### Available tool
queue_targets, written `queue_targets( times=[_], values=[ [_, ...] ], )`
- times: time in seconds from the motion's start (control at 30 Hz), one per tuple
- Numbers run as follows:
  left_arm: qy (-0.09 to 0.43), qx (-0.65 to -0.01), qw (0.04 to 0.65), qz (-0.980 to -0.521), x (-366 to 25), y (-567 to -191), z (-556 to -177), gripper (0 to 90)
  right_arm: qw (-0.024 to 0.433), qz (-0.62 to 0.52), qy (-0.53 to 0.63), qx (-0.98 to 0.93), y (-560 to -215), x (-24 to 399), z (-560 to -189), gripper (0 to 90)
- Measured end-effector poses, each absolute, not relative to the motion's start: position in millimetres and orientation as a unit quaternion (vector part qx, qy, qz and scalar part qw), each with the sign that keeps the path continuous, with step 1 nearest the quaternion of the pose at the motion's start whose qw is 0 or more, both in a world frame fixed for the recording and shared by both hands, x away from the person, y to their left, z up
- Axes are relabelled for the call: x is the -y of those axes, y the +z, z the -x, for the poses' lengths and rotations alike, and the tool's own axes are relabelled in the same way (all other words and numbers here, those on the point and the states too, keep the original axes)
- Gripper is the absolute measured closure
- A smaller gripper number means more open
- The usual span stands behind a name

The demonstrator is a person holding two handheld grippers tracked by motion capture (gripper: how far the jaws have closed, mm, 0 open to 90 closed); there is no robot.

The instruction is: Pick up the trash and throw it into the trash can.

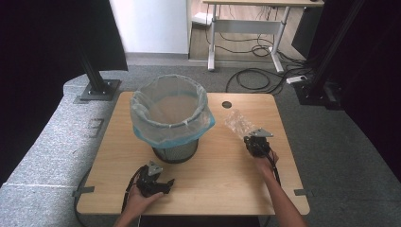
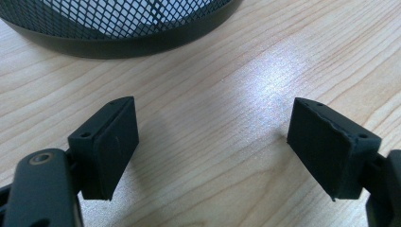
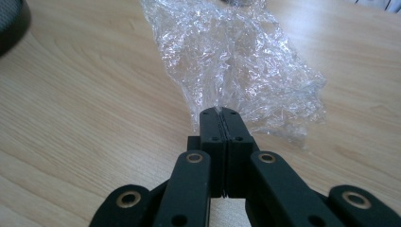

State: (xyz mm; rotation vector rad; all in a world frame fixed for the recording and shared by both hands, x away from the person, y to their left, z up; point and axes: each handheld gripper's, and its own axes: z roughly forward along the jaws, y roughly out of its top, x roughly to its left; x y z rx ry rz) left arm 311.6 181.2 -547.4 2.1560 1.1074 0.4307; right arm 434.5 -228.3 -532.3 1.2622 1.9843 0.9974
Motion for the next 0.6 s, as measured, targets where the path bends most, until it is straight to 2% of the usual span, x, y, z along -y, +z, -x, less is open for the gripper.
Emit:
queue_targets(
  times=[0.6],
  values=[
    [0.165,-0.424,0.333,-0.826,-181.2,-547.4,-311.5,17.2,0.319,-0.44,0.431,-0.72,-488.8,229.3,-405.2,88.3]
  ],
)
